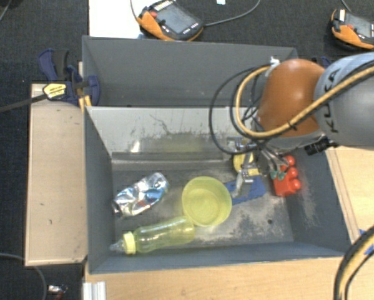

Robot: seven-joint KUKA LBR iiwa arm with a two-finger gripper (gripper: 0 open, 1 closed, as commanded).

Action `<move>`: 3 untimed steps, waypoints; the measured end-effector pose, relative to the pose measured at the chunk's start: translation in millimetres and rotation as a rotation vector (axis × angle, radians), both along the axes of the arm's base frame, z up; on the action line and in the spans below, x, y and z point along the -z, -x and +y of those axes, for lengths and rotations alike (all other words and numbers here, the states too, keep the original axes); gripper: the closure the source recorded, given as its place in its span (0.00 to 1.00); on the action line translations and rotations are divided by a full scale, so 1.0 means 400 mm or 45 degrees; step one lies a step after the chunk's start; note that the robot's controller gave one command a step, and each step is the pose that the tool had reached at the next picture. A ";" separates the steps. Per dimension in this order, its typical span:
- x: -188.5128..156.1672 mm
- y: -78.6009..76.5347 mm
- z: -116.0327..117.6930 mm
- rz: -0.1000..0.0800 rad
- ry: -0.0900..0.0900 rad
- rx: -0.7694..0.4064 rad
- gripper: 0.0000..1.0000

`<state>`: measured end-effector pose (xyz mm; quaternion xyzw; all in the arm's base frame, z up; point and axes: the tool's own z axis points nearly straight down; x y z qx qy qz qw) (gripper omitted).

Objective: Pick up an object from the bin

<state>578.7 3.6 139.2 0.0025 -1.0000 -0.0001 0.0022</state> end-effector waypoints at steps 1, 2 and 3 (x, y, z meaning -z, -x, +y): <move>-0.010 -0.005 0.000 -0.009 0.000 0.001 0.00; 0.172 0.033 -0.157 -0.009 0.000 -0.017 0.00; 0.071 0.015 -0.181 -0.034 -0.004 0.105 0.00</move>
Offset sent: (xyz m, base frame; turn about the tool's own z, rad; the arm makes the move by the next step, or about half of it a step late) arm -0.0138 -0.0625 -0.0692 -0.0134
